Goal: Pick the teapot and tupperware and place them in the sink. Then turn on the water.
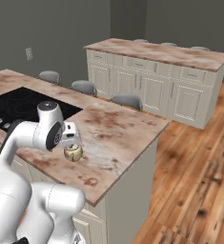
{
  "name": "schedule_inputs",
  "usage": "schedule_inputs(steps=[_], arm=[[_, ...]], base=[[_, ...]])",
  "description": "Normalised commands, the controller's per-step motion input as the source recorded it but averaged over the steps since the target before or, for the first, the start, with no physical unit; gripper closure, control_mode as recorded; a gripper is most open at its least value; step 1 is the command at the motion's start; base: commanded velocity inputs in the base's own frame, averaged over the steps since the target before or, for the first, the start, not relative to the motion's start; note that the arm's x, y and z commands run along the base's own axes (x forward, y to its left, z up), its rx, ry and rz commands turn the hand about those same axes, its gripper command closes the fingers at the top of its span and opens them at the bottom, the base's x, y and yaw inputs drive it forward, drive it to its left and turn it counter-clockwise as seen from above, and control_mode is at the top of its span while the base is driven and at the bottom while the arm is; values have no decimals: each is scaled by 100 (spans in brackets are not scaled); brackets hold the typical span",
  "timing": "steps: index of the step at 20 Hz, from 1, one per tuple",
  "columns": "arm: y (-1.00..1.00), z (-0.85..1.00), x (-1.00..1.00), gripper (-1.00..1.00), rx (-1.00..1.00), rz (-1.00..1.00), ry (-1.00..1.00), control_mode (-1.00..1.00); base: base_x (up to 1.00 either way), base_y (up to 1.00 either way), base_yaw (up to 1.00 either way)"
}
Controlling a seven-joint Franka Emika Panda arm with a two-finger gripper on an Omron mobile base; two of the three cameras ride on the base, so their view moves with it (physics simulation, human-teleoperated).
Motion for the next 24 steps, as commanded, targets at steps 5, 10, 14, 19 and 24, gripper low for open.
schedule_inputs(steps=[5, 10, 14, 19, 24], arm=[[-4, -50, 8, -100, 0, 0, 10, -100], [-19, -40, 26, -100, 0, 1, 11, -100], [-12, -20, 19, -100, 0, 0, 10, -100], [3, -14, 6, -100, 0, 0, 6, -100], [18, -23, 26, -100, 0, 0, 0, -100]], base=[[0, 0, 0], [0, 0, 0], [0, 0, 0], [0, 0, 0], [0, 0, 0]])
